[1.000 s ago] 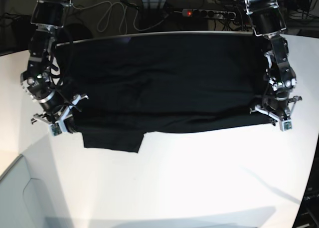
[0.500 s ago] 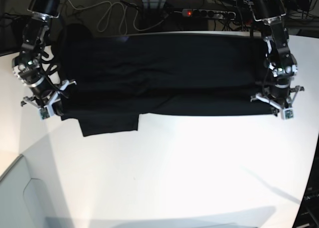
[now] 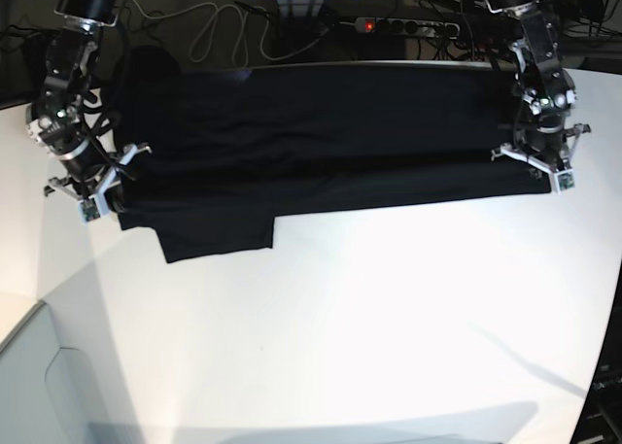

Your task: Fold the T-shirt properly

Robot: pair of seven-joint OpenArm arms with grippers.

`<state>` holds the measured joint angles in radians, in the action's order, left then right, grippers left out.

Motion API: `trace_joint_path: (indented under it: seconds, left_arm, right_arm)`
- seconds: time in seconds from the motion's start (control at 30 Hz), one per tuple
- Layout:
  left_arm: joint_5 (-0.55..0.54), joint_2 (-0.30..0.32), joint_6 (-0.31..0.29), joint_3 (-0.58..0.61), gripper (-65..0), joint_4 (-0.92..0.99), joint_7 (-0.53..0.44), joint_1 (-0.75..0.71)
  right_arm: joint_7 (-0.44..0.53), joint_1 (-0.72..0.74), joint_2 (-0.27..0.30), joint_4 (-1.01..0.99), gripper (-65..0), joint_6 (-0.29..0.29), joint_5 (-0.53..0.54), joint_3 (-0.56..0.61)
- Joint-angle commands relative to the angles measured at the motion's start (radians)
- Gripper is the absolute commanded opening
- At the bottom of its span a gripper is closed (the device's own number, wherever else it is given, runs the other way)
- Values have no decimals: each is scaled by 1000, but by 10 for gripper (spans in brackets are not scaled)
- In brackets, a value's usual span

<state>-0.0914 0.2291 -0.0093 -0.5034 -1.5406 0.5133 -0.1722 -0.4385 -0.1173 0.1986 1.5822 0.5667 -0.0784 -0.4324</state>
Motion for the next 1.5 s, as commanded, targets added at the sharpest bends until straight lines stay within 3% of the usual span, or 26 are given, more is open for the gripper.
trace_joint_path:
  seconds: [0.0,0.13,0.23,1.33,1.4,1.47]
  left_arm:
    - [5,8,9,-7,-501,-33,-22,0]
    - [5,2,9,-7,-344,-119,32,-7]
    - [5,2,9,-7,-290,-157,64,0]
    - [5,2,9,-1,-298,30,69,133]
    - [5,2,7,-1,-320,36,69,130]
    - [5,2,7,-1,-400,36,69,129]
  right_arm:
    - [22,11,12,16,-648,16,7,-6]
    - [20,12,12,16,-648,16,7,-6]
    - [20,14,12,20,-648,16,7,-6]
    - [17,9,20,24,-644,16,7,-7]
    - [17,9,20,24,-644,16,7,-7]
    - [17,9,20,24,-644,16,6,-6]
